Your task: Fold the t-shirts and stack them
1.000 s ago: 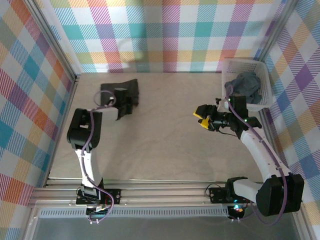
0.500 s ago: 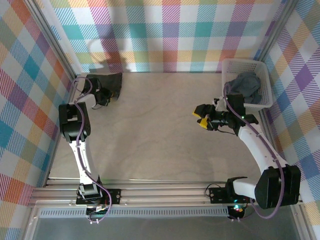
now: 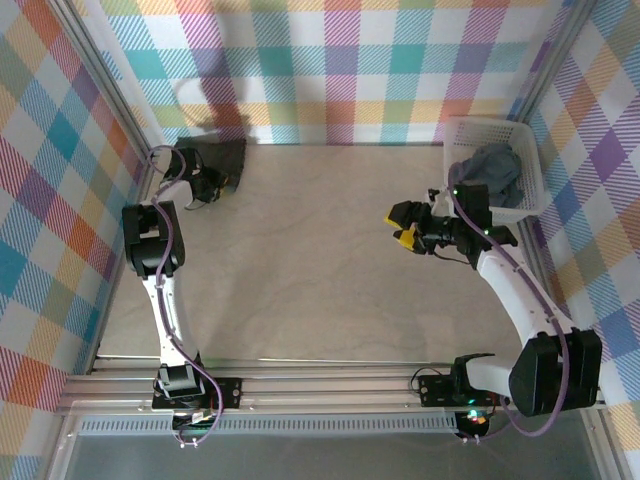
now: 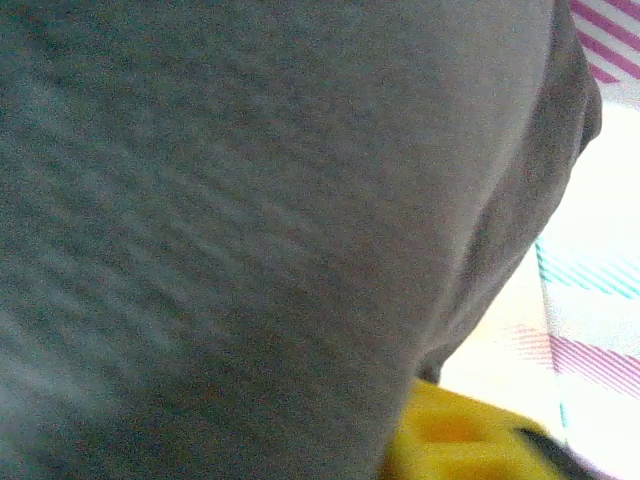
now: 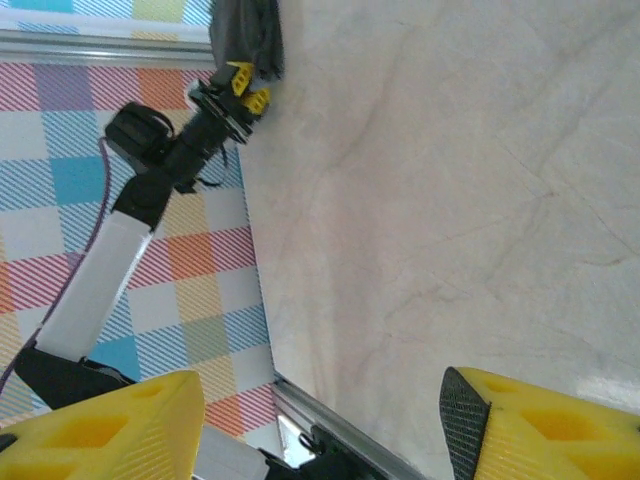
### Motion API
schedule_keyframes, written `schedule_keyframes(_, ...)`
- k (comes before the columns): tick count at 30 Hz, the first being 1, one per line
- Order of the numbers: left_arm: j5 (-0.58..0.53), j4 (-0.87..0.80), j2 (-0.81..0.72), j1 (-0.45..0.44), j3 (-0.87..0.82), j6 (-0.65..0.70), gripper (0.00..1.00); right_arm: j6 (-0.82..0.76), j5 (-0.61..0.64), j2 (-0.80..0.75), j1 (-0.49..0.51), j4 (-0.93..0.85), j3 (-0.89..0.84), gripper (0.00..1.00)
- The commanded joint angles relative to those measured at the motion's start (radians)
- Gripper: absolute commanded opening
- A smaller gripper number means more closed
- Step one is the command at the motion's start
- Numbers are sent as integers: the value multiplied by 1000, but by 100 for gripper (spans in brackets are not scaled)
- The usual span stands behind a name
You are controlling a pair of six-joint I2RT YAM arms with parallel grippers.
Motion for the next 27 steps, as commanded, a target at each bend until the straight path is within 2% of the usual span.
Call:
schedule_keyframes(1, 22, 50, -187, -39, -98, 22, 100, 10, 60, -74, 1, 68, 43, 66)
schedule_keyframes(2, 1, 50, -258, -55, -149, 25, 100, 9, 85, -85, 1, 61, 50, 68)
schedule_keyframes(3, -20, 50, -332, -68, -202, 24, 100, 8, 109, -90, 0, 48, 58, 97)
schedule_keyframes(4, -36, 49, -393, -82, -252, 30, 100, 7, 128, -95, 1, 33, 66, 100)
schedule_keyframes(8, -122, -29, -681, -125, -452, 78, 100, -43, 241, -116, 1, -116, 117, 100)
schedule_keyframes(11, -182, -46, -889, -156, -614, 110, 100, -139, 471, -133, 1, -350, 185, 100)
schedule_keyframes(13, -349, -205, -1001, -208, -649, 168, 100, -211, 595, -164, 1, -399, 178, 100)
schedule_keyframes(15, -642, -384, -1092, -300, -667, 182, 100, -263, 762, -184, 1, -426, 142, 100)
schedule_keyframes(17, -966, -443, -1167, -393, -735, 180, 100, -320, 935, -202, 1, -364, 54, 100)
schedule_keyframes(18, -1036, -397, -1218, -425, -800, 247, 100, -387, 978, -226, 0, -270, -23, 100)
schedule_keyframes(19, -1042, -329, -1262, -432, -866, 329, 100, -458, 997, -249, 1, -153, -104, 100)
schedule_keyframes(21, -965, -134, -1351, -431, -1015, 614, 100, -572, 1049, -292, 1, 115, -295, 100)
schedule_keyframes(22, -964, -72, -1375, -430, -1067, 653, 100, -619, 1062, -294, 1, 219, -367, 100)
schedule_keyframes(24, -872, 76, -1399, -397, -1188, 748, 100, -704, 1050, -238, -1, 363, -460, 100)
schedule_keyframes(27, -790, 228, -1335, -323, -1283, 723, 100, -750, 1014, -88, -3, 467, -476, 100)
